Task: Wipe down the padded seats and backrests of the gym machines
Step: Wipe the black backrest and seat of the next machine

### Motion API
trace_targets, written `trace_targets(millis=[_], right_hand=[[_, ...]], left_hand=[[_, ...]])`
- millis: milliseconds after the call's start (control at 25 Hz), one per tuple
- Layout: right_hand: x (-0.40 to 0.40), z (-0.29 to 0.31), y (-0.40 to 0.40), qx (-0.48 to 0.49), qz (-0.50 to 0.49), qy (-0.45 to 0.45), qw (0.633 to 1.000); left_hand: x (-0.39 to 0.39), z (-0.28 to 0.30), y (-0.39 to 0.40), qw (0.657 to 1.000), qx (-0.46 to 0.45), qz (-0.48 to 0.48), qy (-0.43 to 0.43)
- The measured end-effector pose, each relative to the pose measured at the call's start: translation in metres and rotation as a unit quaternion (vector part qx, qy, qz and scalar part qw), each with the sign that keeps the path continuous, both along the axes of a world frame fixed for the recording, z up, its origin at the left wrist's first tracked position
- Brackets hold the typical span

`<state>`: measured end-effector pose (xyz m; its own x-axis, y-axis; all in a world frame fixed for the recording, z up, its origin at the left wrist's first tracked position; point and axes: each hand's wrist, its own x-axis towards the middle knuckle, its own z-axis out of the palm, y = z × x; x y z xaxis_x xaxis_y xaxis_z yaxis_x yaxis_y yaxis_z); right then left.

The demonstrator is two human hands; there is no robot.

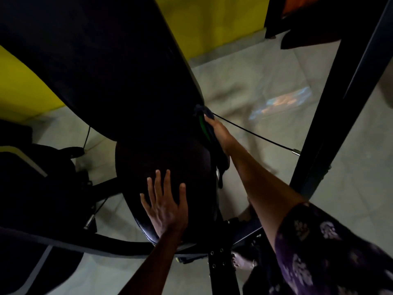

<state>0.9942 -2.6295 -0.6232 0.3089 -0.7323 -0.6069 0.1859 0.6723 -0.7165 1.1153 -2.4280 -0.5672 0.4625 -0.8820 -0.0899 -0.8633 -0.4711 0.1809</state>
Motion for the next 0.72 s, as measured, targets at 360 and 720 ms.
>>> trace_targets(millis=[360,720], right_hand=[[-0.001,0.002,0.091,-0.1,-0.086,0.037,0.991],[0.006,0.028,0.187,-0.215,-0.06,0.225,0.949]], left_hand=[[0.002,0.001,0.0,1.0,-0.002,-0.001,0.008],[0.003,0.001,-0.003,1.0,-0.018,-0.011,0.015]])
